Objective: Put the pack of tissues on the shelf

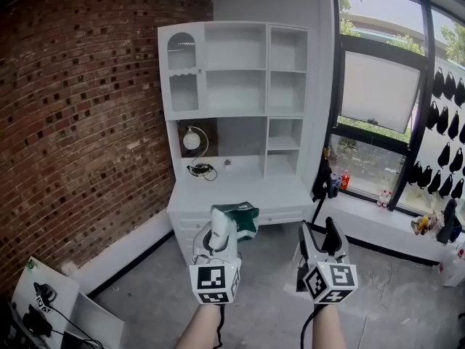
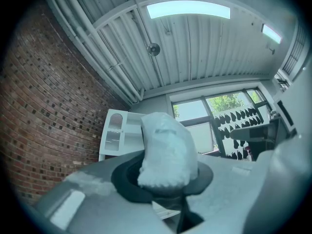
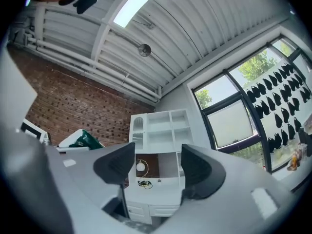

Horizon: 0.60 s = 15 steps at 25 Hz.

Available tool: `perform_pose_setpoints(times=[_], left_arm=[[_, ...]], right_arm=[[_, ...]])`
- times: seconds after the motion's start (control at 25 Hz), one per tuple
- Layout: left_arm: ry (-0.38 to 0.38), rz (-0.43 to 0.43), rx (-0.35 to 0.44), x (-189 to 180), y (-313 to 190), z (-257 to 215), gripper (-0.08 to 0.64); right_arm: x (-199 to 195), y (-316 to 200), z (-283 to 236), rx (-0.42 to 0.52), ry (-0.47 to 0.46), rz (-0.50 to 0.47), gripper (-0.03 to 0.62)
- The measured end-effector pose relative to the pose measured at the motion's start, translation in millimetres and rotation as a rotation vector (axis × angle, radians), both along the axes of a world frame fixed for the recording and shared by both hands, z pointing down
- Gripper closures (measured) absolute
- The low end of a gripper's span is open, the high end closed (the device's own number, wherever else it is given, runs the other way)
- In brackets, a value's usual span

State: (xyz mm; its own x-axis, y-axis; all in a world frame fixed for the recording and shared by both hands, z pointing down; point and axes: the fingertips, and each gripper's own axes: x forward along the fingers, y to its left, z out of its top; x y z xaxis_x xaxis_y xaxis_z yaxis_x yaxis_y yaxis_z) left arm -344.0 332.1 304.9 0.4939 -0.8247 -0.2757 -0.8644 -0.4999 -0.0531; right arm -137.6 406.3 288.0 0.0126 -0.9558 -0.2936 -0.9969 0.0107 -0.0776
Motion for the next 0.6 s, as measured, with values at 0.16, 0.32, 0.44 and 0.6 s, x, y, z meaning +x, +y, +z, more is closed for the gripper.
perform_pose_setpoints(times=[0.16,0.32,0.44,0.6], left_arm=[[-0.001,-0.013,-0.006,-0.3,1.9,2.1,0.454],[-0.010,-0.030,-0.024,-5.6,-5.7,12.1,0.454],[-0.030,-0.020,-0.043,-6.7,-17.7,22.0,0.454],[-0.039,0.011,-0.052,-3.5,-43.0,31.8,0.454]], right_arm=[[5.6,0.8,-2.6,0.007,0.001,-0.014,0.290],[6.0,-6.0,7.1,-0.003,-0.012,-0.016,0.287],[4.4,-19.9,21.3,-0.026,-0.025,-0.021,0.287],[5.4,-44.1,36.5,-0.051,-0.032,-0.006,0.287]])
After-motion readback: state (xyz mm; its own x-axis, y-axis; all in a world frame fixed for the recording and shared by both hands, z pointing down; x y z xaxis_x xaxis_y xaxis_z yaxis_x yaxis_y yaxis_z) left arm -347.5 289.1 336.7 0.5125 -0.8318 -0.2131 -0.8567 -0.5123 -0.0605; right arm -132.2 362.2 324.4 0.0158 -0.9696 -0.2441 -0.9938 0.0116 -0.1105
